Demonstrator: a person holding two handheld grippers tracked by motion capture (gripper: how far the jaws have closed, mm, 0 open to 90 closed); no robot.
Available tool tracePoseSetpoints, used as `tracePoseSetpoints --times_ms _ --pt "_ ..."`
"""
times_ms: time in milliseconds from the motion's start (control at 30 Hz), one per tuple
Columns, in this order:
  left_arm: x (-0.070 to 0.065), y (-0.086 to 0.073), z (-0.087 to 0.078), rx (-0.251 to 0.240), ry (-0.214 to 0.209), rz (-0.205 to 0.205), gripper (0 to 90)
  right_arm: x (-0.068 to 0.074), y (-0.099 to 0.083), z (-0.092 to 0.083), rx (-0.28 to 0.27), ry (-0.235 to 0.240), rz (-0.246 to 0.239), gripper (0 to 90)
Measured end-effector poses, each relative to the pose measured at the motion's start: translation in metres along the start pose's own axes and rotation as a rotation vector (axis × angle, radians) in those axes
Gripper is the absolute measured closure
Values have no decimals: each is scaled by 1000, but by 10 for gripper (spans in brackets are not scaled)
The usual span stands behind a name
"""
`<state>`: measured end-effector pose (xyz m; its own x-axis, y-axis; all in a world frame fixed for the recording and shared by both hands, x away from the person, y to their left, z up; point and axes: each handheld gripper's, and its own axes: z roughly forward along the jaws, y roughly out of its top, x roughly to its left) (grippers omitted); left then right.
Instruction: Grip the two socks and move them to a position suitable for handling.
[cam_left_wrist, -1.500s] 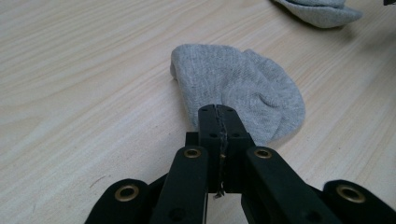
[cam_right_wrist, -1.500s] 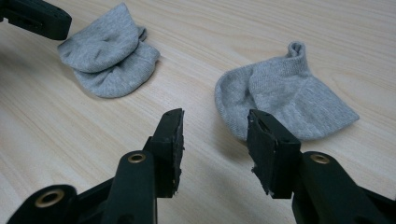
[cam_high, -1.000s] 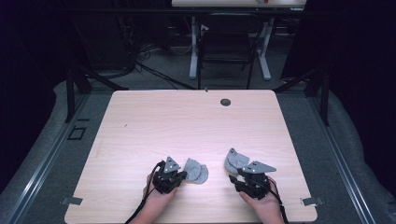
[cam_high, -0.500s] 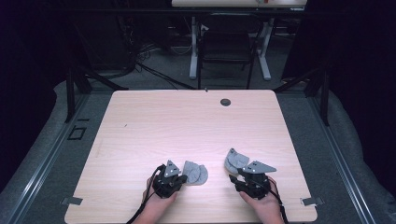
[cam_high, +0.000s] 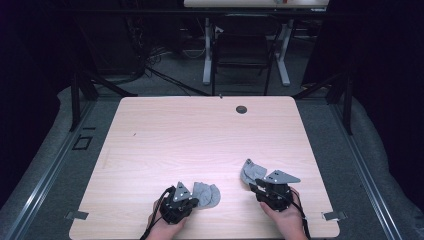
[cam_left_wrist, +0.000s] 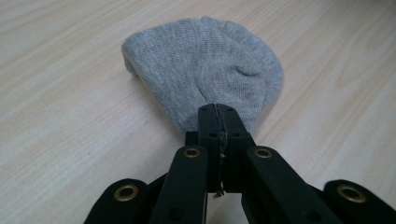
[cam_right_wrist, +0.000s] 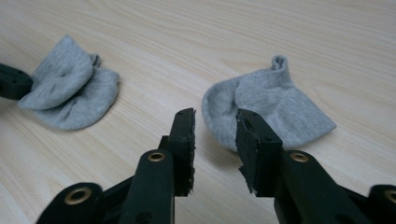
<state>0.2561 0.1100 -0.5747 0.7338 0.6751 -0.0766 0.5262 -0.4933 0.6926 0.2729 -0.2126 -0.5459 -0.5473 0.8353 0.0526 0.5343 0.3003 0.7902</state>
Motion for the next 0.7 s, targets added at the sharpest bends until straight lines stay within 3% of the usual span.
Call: tracePoseSetpoints --times_ms 200,300,433,567,700 --pt "0 -8 -9 6 -28 -5 890 -12 8 0 11 -24 23 776" --pt "1 -10 -9 0 -35 -22 890 -17 13 7 32 -51 19 804" --pt "-1 -9 -10 1 -37 -11 883 -26 18 21 57 -85 2 829" --pt "-3 -8 -13 -15 -33 7 877 -32 16 31 76 -97 26 834" --pt "1 -6 -17 -40 -37 -7 867 -32 10 36 98 -97 39 834"
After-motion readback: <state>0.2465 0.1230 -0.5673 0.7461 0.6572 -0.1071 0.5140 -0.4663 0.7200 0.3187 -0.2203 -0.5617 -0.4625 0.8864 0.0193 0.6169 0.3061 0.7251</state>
